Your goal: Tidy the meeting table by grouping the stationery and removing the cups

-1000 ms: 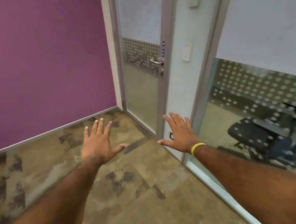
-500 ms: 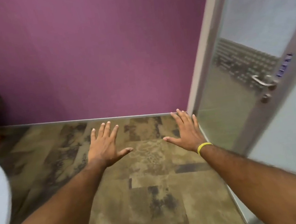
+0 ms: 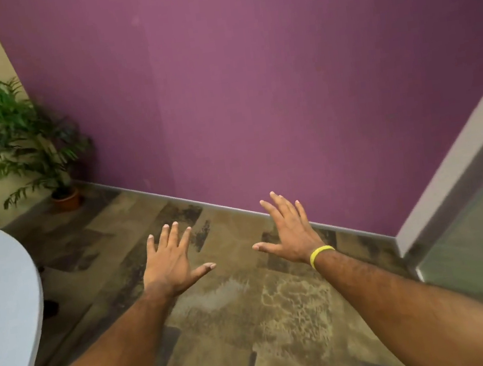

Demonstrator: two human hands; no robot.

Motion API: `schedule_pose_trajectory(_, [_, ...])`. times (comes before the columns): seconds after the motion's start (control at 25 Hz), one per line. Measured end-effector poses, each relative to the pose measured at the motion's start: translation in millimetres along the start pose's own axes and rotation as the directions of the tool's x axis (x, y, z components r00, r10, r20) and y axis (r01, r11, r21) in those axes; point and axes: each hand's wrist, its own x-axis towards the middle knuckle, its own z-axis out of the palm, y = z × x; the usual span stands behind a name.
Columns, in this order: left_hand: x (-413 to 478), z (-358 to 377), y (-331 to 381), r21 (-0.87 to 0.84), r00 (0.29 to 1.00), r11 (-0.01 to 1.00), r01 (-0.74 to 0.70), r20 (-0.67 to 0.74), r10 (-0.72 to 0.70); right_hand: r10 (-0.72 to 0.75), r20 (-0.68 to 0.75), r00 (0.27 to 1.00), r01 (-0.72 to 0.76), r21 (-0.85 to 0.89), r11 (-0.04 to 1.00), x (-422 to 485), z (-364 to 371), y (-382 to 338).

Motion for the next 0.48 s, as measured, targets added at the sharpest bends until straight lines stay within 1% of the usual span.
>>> schedule_pose_trajectory(0.16, [84.8, -8.0, -46.8, -0.038, 0.997, 0.997, 0.074, -0.03, -0.075, -0.083, 0.023, 0.996, 0.083, 0.02, 0.996, 114.4, 14.9, -9.8])
schedule_pose_trajectory(0.24, [117.4, -6.6, -76.8, -0.041, 0.989, 0.99, 0.134, -0.052, -0.136, -0.142, 0.021, 0.99, 0.141, 0.041, 0.989, 168.0, 24.3, -20.2])
schedule_pose_trajectory(0.4, [181.8, 8.5, -133.3, -0.018, 0.968, 0.968, 0.25, -0.028, -0.25, -0.266, 0.033, 0.963, 0.263, 0.065, 0.962, 284.9, 57.1, -38.0])
schedule_pose_trajectory(0.48, [208.9, 16.9, -155.0, -0.009, 0.96, 0.96, 0.28, -0.019, -0.28, -0.297, 0.04, 0.954, 0.294, 0.068, 0.953, 332.1, 74.6, -42.5])
